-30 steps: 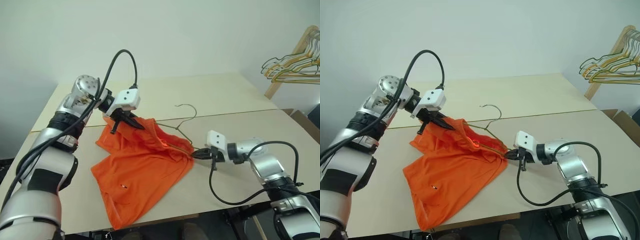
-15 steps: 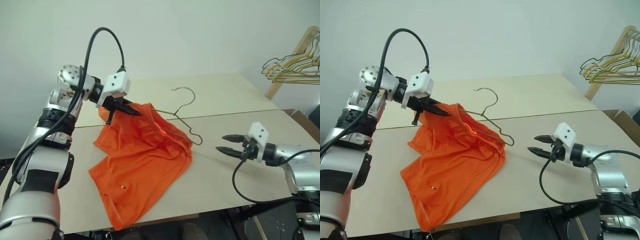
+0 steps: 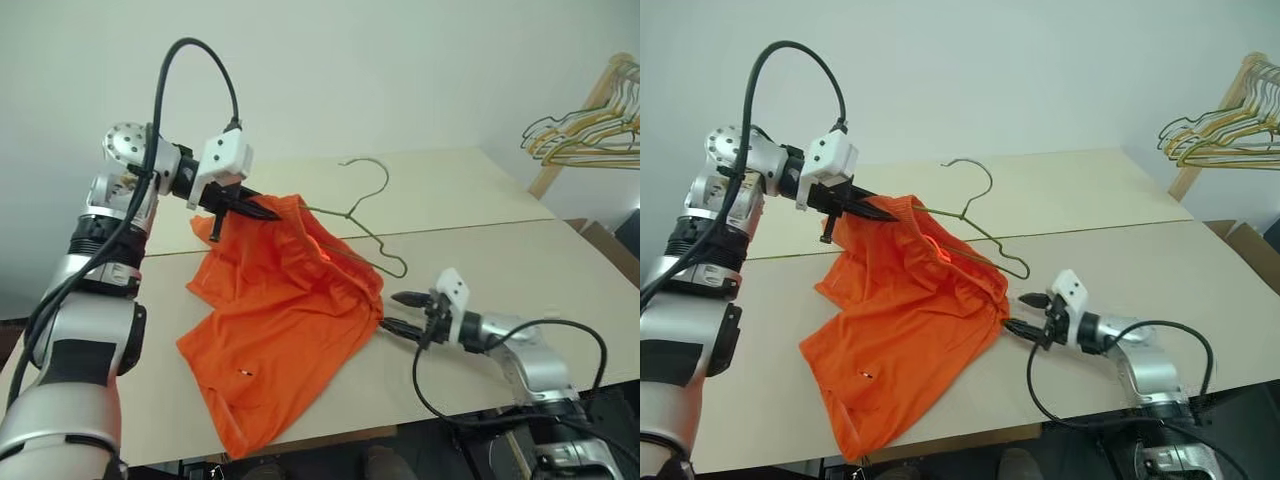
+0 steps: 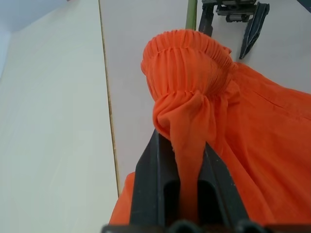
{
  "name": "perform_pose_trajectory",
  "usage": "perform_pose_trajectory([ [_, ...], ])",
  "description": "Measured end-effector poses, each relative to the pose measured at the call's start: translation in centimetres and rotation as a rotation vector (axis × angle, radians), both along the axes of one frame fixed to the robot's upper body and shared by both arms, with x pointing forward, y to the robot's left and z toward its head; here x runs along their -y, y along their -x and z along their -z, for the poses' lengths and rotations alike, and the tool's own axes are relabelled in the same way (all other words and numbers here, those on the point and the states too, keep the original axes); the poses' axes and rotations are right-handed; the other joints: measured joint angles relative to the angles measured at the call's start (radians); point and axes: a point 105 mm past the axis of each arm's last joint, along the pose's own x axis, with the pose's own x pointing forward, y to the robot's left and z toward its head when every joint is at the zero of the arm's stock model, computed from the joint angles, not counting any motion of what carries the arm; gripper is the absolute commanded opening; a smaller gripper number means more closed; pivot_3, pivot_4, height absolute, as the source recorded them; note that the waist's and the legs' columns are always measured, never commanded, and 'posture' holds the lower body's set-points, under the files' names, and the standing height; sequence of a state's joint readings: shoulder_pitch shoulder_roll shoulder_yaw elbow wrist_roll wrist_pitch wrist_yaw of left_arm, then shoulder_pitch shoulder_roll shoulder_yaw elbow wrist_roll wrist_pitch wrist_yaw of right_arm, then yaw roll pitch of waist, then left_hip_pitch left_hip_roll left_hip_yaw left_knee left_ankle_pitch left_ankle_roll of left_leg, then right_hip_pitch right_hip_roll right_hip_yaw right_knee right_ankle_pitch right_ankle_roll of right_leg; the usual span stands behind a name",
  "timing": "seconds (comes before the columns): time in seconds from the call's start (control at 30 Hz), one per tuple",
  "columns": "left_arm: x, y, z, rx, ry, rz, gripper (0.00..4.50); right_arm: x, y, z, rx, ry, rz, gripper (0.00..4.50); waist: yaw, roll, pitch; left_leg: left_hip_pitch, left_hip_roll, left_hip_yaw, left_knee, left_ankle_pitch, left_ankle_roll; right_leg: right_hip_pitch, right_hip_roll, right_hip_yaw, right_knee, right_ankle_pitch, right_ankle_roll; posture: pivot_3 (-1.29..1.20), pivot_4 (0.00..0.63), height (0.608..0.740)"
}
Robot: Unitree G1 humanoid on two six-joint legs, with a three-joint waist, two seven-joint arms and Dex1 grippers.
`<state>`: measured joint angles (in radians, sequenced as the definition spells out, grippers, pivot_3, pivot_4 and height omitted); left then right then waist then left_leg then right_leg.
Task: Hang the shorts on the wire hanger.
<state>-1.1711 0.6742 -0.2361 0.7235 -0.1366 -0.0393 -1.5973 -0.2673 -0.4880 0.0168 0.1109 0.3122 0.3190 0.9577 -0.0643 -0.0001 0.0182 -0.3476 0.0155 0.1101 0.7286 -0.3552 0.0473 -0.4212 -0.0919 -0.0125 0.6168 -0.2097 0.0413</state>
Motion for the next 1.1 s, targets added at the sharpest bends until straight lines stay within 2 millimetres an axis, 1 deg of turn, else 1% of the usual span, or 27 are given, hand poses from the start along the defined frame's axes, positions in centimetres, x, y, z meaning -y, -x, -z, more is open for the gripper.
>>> perform_pose_trajectory([
  [0.07,0.0,0.0,-0.1,0.002,0.004,-0.001,0.0,-0.5,-0.8,0.2,-0.024,-0.03,0.032,4.13,0.003,0.0,0.0,-0.001,0.0,0.001,0.0,0.0,0.0,0.0,0.0,-0.001,-0.001,0.0,0.0,0.01,0.0,0.74],
  [0.17,0.0,0.0,-0.1,0.001,0.009,-0.003,0.0,-0.6,-1.1,0.6,-0.04,-0.04,0.042,4.13,0.005,0.0,0.0,-0.003,0.0,0.001,0.0,0.0,0.0,0.0,0.0,-0.003,-0.002,0.0,0.0,0.01,0.0,0.74],
  [0.23,0.0,0.0,-0.2,0.002,0.016,-0.005,0.0,-0.7,-1.1,0.8,-0.053,-0.048,0.047,3.76,0.002,0.0,0.0,-0.003,0.0,0.001,0.0,0.0,0.0,0.0,0.0,-0.003,-0.002,0.0,0.0,0.01,0.0,0.74],
  [0.3,0.0,-0.1,-0.2,-0.001,0.02,-0.009,0.0,-0.8,-1.1,0.9,-0.06,-0.06,0.041,3.24,-0.002,0.0,0.0,-0.003,0.0,0.001,0.0,0.0,-0.001,0.0,0.0,-0.003,-0.002,0.0,0.0,0.02,0.0,0.74],
  [0.47,0.1,-0.2,-0.1,-0.003,0.016,-0.017,0.0,-1.9,-1.5,0.0,-0.06,-0.121,0.01,1.5,-0.006,0.0,0.0,-0.002,0.0,0.001,0.0,0.001,-0.002,0.0,0.0,-0.003,-0.001,0.0,0.0,0.02,0.0,0.74],
  [0.6,0.0,-0.2,-0.1,-0.002,0.018,-0.022,0.0,-2.0,-1.7,0.2,-0.08,-0.132,0.016,0.1,-0.006,0.0,0.0,-0.002,0.0,0.001,0.0,0.001,-0.002,0.0,0.0,-0.003,-0.001,0.0,0.0,0.02,0.0,0.74],
  [0.63,0.0,-0.2,-0.1,-0.003,0.018,-0.022,0.0,-2.0,-1.7,0.2,-0.082,-0.133,0.016,0.01,-0.006,0.0,0.0,-0.002,0.0,0.001,0.0,0.001,-0.002,0.0,0.0,-0.003,-0.001,0.0,0.0,0.02,0.0,0.74],
  [0.77,-0.1,-0.2,0.2,-0.008,0.017,-0.027,0.0,-2.3,-1.8,0.4,-0.093,-0.146,0.018,0.01,-0.005,0.0,0.0,-0.002,0.0,0.001,0.0,0.001,-0.002,0.0,0.0,-0.003,-0.001,0.0,0.0,0.02,0.0,0.74],
  [0.97,-0.4,-0.2,0.2,-0.013,0.033,-0.039,0.0,-2.2,-1.7,0.6,-0.103,-0.157,0.027,0.01,-0.006,0.0,0.0,-0.002,0.0,0.001,0.0,0.001,-0.002,0.0,0.0,-0.003,0.0,0.0,0.0,0.02,0.0,0.74],
  [1.1,-1.3,0.0,0.1,-0.033,0.06,-0.051,0.0,-1.0,-1.5,0.2,-0.12,-0.211,0.051,0.01,-0.006,0.0,0.0,-0.002,0.0,0.001,0.0,0.001,-0.002,0.0,0.0,-0.003,-0.001,0.0,0.0,0.01,0.0,0.74],
])
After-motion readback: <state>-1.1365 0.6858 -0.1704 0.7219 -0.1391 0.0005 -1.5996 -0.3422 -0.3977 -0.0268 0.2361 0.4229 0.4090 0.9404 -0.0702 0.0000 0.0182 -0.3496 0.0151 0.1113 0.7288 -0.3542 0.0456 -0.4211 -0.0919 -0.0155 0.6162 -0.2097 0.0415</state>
